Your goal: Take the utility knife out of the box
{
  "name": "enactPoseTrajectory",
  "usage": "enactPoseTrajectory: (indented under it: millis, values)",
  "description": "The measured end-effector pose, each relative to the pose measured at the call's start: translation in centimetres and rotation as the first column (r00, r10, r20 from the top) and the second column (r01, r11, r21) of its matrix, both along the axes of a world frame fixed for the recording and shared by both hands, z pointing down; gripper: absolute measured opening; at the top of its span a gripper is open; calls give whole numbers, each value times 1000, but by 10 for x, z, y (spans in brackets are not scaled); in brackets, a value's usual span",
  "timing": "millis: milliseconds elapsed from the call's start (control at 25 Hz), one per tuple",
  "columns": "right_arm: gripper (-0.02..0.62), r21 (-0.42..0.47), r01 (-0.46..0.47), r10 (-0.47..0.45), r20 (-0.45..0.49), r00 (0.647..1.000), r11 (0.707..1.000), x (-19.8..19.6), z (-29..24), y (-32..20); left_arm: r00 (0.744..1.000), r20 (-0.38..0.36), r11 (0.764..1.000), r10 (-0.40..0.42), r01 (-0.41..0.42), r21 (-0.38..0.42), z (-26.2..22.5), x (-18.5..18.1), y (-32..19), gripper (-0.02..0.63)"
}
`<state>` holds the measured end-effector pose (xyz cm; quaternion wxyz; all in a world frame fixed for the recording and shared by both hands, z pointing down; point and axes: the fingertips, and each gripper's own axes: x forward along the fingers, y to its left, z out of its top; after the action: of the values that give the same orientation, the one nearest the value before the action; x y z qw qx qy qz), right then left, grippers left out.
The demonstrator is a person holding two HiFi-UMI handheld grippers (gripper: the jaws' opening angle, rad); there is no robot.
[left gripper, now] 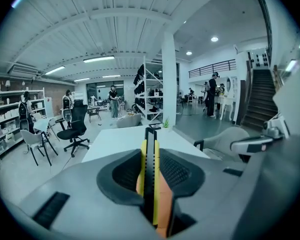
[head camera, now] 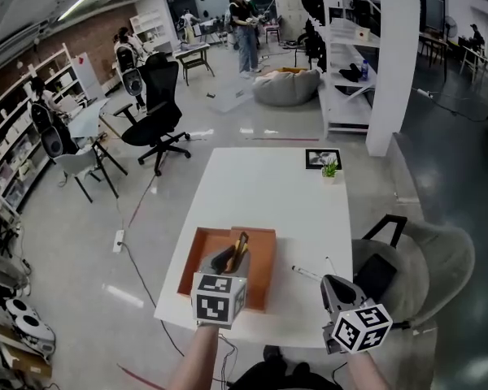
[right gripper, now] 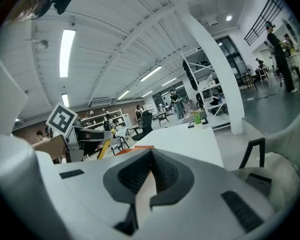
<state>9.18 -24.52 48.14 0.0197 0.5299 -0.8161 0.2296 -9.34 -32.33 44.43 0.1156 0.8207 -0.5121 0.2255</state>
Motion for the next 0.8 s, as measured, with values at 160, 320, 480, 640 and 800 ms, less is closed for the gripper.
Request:
enactPoseTrajectory:
  millis: [160,320,480,640,800]
  values:
    - [0,8,-4,4,-3,1000,1000,5,-3,5,999,-43,1000,11,-11,0,-4,13,9,114]
    - [0,14,-10,10,-7,1000,1000,9,-5,12,996,-80,1000,28,-28,-2,-5,24,20,114]
    - [0,18,-14,14,-11,1000,1000,12,-8,17,994,-94,999,47,-48,-3,-4,34,30,114]
    - [0,22,-17,17,-15,1000,1000,16,-10,22,992,-112,998,55,-57,-18,-3,45,41,114]
    - [0,24,-21,22,-14,1000,999,19,-12,27,989,-130,997,67,-71,-29,-1,53,51,114]
